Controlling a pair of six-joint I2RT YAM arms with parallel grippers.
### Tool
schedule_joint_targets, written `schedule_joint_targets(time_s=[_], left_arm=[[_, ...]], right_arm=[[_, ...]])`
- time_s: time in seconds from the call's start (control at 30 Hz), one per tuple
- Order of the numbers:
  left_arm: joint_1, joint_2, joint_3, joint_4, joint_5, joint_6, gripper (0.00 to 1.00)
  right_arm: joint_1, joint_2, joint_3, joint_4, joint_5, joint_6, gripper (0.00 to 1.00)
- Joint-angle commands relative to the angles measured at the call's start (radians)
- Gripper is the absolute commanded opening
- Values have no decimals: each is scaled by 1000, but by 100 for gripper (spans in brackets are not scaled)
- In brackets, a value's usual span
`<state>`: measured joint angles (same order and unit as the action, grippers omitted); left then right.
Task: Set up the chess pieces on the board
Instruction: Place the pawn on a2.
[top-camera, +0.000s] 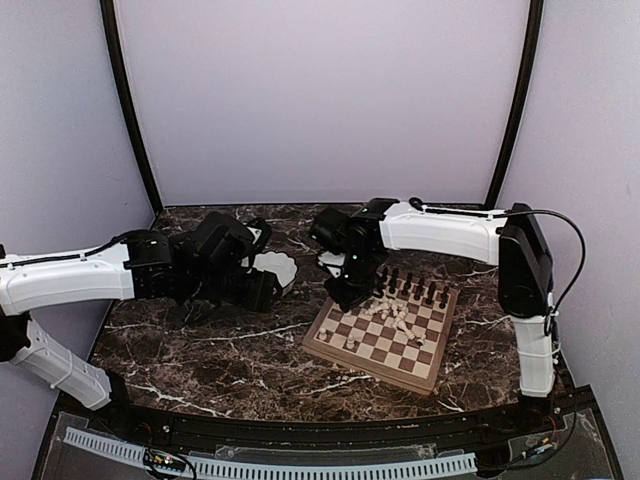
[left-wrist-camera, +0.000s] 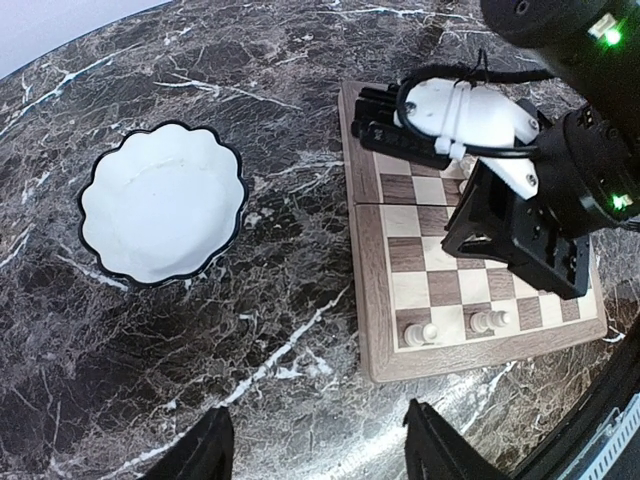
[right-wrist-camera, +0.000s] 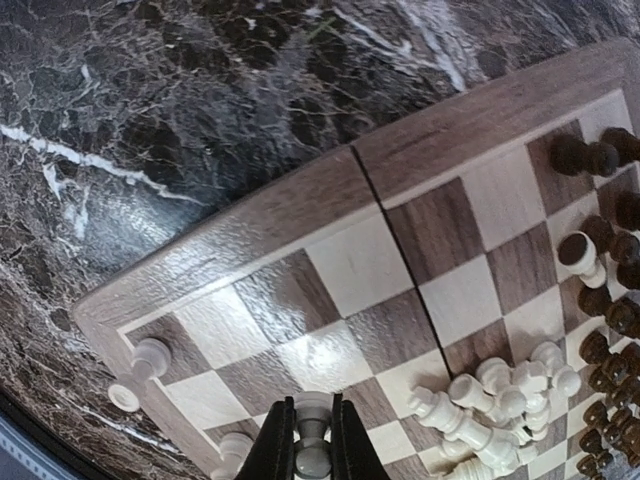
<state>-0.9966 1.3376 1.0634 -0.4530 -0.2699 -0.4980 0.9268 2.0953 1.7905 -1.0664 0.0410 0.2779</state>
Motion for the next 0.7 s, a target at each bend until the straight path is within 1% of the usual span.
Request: schedule_joint_targets(time_s=[0.0,0.23,0.67], left_arm=[[7,-51,-16,-29,-25,-7,61],[11,-77,-29,-41,-29,-11,61],[14,-100,-42,-45,-37,-19,61]], right_arm=[[36,73,85,-30,-12,-11,5],[61,159,204,-56,-13,-15,5],[73,181,208,-56,-28,-21,6]])
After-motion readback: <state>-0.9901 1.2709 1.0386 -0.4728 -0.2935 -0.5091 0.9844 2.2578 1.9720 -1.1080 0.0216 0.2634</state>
